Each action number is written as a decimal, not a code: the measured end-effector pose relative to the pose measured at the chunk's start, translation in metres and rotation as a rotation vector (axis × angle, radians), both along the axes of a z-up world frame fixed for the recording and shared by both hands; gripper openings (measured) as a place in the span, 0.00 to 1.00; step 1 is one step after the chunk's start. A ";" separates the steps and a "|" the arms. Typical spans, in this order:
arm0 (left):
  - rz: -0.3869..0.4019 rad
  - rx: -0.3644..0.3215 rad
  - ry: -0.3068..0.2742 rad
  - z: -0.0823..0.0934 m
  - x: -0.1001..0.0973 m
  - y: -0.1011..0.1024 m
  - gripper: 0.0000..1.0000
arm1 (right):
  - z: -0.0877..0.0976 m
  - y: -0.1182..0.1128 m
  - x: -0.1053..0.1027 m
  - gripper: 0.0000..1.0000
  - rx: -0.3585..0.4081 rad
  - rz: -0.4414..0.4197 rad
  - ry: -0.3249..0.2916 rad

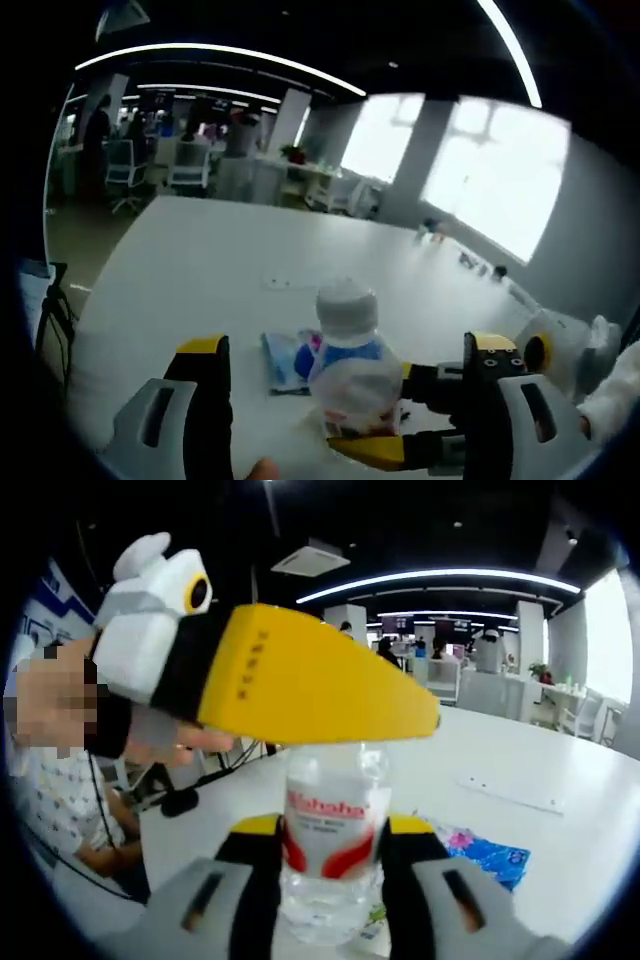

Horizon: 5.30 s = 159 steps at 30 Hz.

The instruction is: Arrange the tabletop items into an orderly group along one side of the table until the central work area is clear of visible clutter.

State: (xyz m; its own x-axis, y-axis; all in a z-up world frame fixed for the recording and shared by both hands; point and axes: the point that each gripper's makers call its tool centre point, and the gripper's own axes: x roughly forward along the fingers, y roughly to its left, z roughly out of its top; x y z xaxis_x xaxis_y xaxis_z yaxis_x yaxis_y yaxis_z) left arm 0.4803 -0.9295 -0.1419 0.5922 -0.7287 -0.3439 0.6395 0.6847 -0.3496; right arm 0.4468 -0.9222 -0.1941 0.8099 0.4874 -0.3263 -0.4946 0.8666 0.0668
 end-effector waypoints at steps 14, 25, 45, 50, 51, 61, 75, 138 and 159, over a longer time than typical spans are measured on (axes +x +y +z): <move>-0.052 -0.016 -0.023 0.007 0.000 -0.014 0.95 | 0.002 -0.003 0.000 0.36 0.007 -0.014 0.001; -0.084 -0.010 -0.051 0.013 0.003 -0.024 0.87 | 0.002 -0.004 0.000 0.36 0.026 -0.025 0.001; -0.074 -0.062 -0.029 0.015 0.003 -0.012 0.19 | 0.003 0.002 -0.005 0.36 0.043 0.005 -0.007; -0.079 -0.069 -0.036 0.016 0.001 -0.014 0.18 | 0.003 0.001 -0.005 0.36 0.039 0.001 -0.010; -0.085 -0.064 -0.045 0.017 0.000 -0.014 0.18 | 0.002 0.001 -0.005 0.36 0.033 0.001 -0.014; -0.130 -0.029 -0.094 0.017 -0.008 -0.010 0.17 | 0.001 0.005 -0.007 0.36 0.066 0.058 0.015; -0.202 -0.004 -0.202 0.022 0.009 0.011 0.17 | -0.018 -0.055 -0.063 0.39 0.064 -0.001 0.105; -0.719 0.020 -0.367 -0.068 0.068 -0.002 0.18 | -0.018 -0.181 -0.206 0.33 0.081 -0.578 0.237; -0.486 0.020 -0.313 -0.056 0.086 0.006 0.97 | -0.013 -0.170 -0.195 0.33 0.093 -0.526 0.222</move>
